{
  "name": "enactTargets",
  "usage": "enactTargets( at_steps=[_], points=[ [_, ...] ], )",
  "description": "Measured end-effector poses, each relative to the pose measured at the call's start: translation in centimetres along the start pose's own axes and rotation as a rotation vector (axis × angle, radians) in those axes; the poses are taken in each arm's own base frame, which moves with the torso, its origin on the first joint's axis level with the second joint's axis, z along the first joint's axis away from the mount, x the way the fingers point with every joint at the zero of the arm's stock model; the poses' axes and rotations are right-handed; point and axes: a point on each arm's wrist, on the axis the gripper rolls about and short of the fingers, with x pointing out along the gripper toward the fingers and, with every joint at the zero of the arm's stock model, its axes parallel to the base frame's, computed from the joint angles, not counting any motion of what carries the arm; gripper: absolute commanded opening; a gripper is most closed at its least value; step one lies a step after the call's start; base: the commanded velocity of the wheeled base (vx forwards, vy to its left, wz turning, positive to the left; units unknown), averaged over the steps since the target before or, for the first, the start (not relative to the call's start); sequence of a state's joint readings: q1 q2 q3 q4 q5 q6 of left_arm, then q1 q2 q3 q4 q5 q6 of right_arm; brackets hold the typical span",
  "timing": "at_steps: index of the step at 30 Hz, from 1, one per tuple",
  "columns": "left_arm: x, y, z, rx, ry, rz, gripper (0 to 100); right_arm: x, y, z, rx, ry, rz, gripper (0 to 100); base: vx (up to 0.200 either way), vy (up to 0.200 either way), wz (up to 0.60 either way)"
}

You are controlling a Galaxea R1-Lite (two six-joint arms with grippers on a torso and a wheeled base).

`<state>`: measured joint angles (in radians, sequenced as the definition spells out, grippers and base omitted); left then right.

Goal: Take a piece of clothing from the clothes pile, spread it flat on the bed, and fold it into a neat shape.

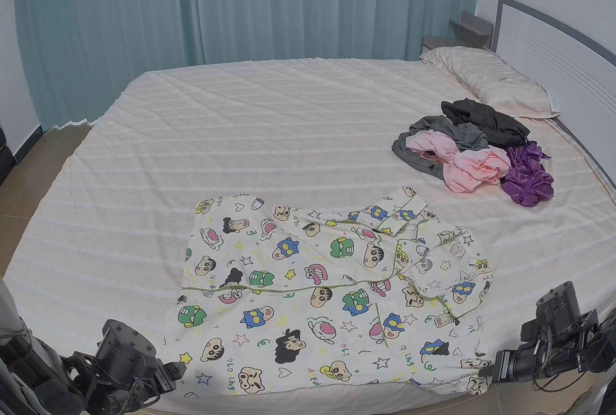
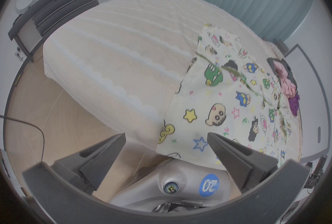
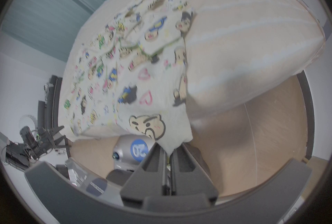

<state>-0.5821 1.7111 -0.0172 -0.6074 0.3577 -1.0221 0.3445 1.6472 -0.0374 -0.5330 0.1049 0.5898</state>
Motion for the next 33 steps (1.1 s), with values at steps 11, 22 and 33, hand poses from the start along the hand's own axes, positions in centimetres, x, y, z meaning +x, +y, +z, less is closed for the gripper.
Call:
enactTargets(
  at_steps=[11,22,33],
  points=[
    [-1.5,-0.8,5.0,-0.11,-0.084,-0.108,100,-1.5,0.1,1.1,0.031,-0.05,0.007,0,0.0,0.0,0.0],
    [-2.4,-3.0,8.6,-0.155,-0.124,-0.176,100,-1.7,-0.7,-0.2,-0.003,0.064,-0.065,100,0.0,0.0,0.0],
    [-1.2,-4.1,9.9,-0.166,-0.051,-0.241,100,-2.2,-0.4,0.3,-0.007,0.016,-0.038,100,0.0,0.0,0.0]
  ],
)
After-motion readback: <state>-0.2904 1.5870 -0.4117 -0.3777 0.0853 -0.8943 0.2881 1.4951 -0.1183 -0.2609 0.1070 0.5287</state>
